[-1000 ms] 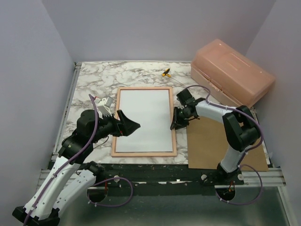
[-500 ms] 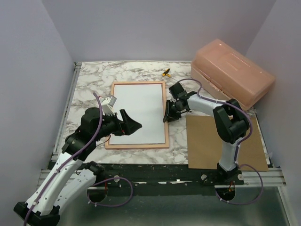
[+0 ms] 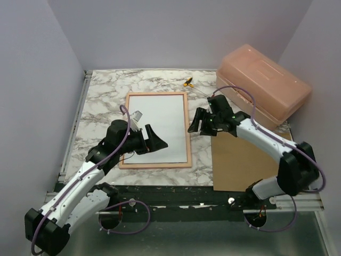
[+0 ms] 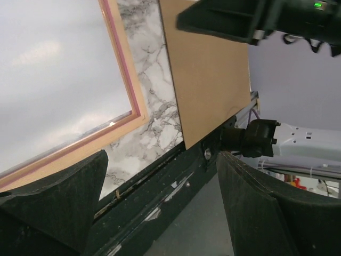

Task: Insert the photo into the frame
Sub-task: Move the photo frame to the center of the board.

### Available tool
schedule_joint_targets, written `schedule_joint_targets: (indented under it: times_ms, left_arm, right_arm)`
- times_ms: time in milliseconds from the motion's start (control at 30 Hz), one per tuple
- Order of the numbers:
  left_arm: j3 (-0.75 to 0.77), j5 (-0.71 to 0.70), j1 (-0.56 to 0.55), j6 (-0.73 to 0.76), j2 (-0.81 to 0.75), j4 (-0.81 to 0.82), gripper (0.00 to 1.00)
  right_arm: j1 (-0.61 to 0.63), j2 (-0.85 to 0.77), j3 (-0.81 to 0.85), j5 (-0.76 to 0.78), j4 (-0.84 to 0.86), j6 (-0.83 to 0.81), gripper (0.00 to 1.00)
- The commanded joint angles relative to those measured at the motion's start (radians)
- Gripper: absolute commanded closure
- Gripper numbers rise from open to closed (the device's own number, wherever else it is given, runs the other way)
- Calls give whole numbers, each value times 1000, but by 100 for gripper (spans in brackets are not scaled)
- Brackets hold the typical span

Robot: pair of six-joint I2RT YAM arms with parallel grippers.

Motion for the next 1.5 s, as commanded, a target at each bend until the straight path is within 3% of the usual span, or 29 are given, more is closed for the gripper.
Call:
schedule_joint_targets:
  times_ms: [0, 300, 467, 700, 1133, 1467]
  left_arm:
    - [-31, 69, -39, -81, 74, 145, 14]
    - [31, 61, -236, -142, 369, 337, 16]
    - [124, 85, -342, -175, 596, 442, 27]
    - [202, 105, -475, -259, 831, 566, 38]
    - [258, 108, -684, -385, 982, 594, 38]
    - [256, 85, -736, -491, 1056, 583, 43]
  right_arm:
    - [7, -226, -88, 84, -14, 68, 28]
    - [6, -642, -135, 187, -152, 138, 28]
    - [6, -772, -48, 255, -224, 156, 28]
    - [5, -821, 53, 313, -312, 145, 28]
    - [5, -843, 31, 320, -314, 151, 27]
    - [5, -855, 31, 326, -324, 150, 27]
